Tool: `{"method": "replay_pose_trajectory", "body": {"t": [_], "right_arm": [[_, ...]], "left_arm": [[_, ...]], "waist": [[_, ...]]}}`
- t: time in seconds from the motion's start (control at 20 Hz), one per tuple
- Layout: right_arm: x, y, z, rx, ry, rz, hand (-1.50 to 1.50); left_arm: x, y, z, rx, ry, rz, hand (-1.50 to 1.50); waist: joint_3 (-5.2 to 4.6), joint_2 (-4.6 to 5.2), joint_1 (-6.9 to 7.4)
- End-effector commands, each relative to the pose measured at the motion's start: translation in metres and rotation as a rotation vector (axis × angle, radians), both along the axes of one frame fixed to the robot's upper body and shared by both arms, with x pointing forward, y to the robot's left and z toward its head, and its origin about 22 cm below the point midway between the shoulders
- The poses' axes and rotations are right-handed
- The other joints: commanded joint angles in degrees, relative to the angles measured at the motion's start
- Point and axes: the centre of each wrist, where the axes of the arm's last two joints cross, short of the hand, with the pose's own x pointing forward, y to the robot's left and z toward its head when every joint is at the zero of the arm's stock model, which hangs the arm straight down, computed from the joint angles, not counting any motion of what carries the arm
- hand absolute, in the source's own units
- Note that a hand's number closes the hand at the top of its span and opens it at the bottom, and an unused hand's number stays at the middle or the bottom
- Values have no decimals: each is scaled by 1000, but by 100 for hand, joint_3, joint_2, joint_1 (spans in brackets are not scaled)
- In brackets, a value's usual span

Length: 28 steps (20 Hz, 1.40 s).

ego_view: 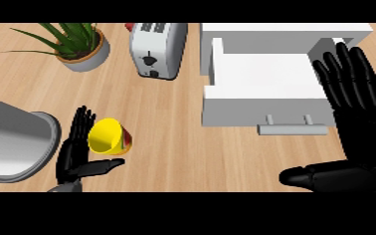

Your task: Pick up the cup, place it into the drawer and close the drawer

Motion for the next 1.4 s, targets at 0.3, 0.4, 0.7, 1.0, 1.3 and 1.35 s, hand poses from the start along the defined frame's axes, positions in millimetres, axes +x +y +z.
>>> {"method": "replay_pose_trajectory", "body": {"t": [0.3,0.4,0.7,1.0,1.3,1.35], "right_arm": [[-8,3,-20,10,-1,-10,-150],[-1,11,-8,11,-15,14,-150],[-18,19,-1,4,-8,6,-150],[-4,6,0,18,-9,-2,-150],[-5,0,4,0,6,-4,-150],[1,-3,-4,22,34,9,-150]], "left_arm": [[-18,-2,-19,-32,-14,-38,-150],[18,7,-17,-32,-11,-49,-150],[25,-13,-21,-67,-2,-53,-150],[28,-6,-30,-153,-33,-76,-150],[26,-11,-33,-233,-48,-140,-150],[9,-18,-44,-256,-50,-172,-150]], "waist": [[2,-4,8],[-1,3,-13],[-1,1,-17],[-2,5,-21],[-1,2,-15],[-1,4,-5]]}}
